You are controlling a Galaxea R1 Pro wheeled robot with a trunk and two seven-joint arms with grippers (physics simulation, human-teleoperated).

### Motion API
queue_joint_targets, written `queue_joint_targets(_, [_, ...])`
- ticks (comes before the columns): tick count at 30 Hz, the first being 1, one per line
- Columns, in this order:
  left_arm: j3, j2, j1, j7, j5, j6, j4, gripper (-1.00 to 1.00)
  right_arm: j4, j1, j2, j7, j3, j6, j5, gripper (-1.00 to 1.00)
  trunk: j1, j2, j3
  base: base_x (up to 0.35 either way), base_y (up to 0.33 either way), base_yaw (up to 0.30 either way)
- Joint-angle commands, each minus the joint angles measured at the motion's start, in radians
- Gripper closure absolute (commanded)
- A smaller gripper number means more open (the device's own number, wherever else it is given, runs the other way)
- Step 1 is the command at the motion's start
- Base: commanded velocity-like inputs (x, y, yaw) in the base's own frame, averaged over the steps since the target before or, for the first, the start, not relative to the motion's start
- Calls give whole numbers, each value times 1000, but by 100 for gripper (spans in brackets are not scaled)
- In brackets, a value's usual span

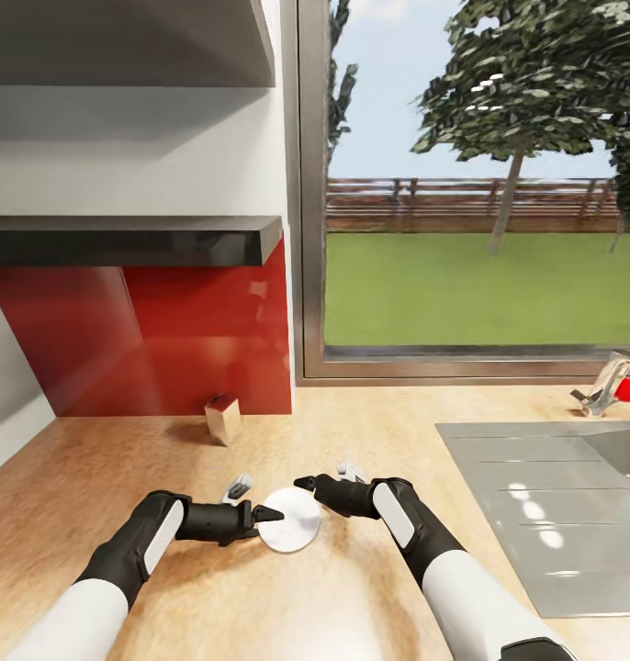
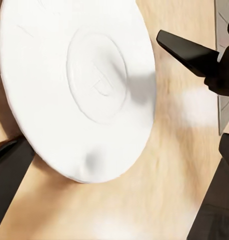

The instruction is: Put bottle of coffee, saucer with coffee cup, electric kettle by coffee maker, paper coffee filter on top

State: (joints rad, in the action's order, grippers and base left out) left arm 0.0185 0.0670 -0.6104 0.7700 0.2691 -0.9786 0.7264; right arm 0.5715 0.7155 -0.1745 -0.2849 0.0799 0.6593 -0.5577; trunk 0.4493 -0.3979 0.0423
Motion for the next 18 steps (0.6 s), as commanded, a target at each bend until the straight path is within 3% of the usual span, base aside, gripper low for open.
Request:
queue_joint_targets(1, [3,-3,0,0,-11,-1,0,-100,1,1,0,-2,0,3,1,-100,1,-2,3,0,0,0])
queue_joint_targets(5, [4,-20,-1,-3,-14,0,0,-100,-1,1,0,-2,0,3,1,-100,1,-2,3,0,0,0])
queue_joint_targets(18, [3,-28,-2,-3,-9,0,1,-100,-5,1,0,-2,0,3,1,-100,1,-2,3,0,0,0])
